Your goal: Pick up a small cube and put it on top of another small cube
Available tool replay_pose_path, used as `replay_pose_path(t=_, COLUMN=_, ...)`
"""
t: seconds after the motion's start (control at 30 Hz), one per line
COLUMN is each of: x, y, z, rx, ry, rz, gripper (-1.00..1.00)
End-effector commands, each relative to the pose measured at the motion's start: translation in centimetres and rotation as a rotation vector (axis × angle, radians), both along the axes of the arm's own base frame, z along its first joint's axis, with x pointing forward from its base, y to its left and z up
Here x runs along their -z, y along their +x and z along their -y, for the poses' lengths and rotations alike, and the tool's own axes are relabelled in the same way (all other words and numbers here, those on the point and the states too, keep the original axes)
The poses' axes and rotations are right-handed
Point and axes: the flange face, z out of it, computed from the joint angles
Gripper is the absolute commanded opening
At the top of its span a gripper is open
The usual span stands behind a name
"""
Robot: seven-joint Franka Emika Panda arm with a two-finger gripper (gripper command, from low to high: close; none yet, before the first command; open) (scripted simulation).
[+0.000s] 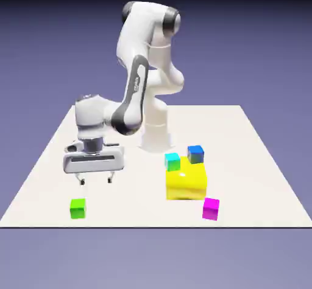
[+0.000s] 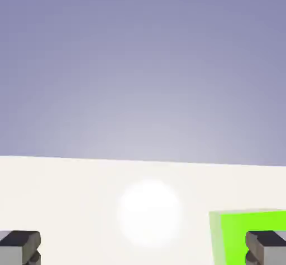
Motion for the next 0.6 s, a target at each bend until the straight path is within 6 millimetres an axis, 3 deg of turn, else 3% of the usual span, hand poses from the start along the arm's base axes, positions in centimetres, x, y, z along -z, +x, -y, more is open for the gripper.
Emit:
replay_pose_path(t=0.0, x=0.7, y=-0.1, z=1.0, rx=-0.007, ry=-0.007, rz=-0.011, gripper=0.0)
replay_pose_path(t=0.1, x=2.7, y=-0.6, z=3.8, rx=-0.032, ry=-0.032, rz=-0.037, gripper=0.0)
replay_pose_path(t=0.17, x=3.0, y=-0.7, z=4.5, rx=-0.04, ry=-0.04, rz=-0.042, gripper=0.0)
replay_pose_path(t=0.33, x=10.0, y=0.2, z=4.4, rx=-0.04, ry=-0.04, rz=-0.042, gripper=0.0)
replay_pose_path(t=0.37, x=10.0, y=0.2, z=4.4, rx=-0.04, ry=-0.04, rz=-0.042, gripper=-1.0)
replay_pose_path(t=0.4, x=10.0, y=0.2, z=4.4, rx=-0.04, ry=-0.04, rz=-0.042, gripper=-1.0)
replay_pose_path(t=0.57, x=3.0, y=-0.6, z=4.1, rx=-0.059, ry=-0.036, rz=-0.042, gripper=-1.0)
